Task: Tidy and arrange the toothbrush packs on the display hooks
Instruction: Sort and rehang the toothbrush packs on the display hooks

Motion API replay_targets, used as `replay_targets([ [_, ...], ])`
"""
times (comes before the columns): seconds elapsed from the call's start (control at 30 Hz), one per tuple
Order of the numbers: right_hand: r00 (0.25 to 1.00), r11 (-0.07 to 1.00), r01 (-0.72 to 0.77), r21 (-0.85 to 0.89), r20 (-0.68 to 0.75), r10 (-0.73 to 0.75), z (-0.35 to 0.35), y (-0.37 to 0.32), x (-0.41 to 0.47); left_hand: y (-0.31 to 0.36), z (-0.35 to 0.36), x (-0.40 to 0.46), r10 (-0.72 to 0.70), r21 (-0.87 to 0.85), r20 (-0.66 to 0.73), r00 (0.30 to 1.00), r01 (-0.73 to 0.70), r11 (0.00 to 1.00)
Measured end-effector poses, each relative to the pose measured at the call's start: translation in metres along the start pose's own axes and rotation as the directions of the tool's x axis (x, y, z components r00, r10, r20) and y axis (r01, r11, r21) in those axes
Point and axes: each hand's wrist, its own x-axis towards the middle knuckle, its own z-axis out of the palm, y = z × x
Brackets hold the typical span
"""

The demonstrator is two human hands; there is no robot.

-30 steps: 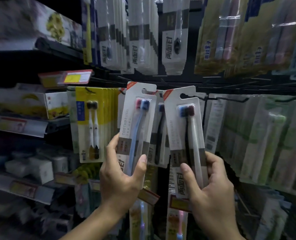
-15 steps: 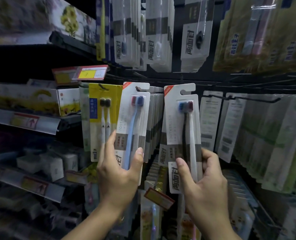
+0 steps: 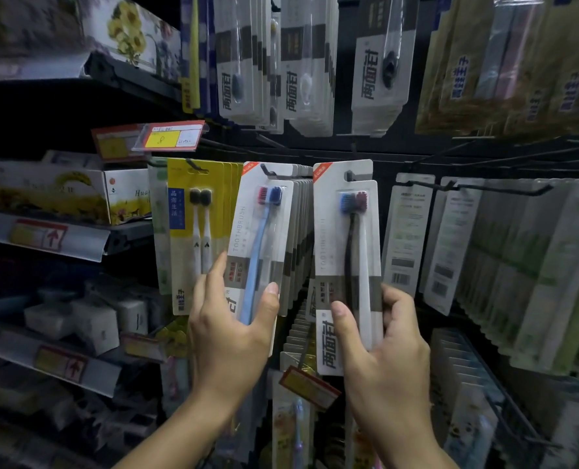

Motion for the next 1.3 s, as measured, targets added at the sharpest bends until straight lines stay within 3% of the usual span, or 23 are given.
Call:
replay_targets([
  [0.77,0.987,0.989,-0.109,-0.098,0.111,0.119,-0.001,0.018,0.038,-0.012,0.022,0.016,-0.129,0.197,0.129,0.983,0.102,0.975],
  [1.3,0.989,0.989,-0.113,-0.093,0.088,0.122,-0.001,0.03,0.059,-0.015,0.04,0.015,-0.129,0.157,0.04,0.991,0.121,0.98],
])
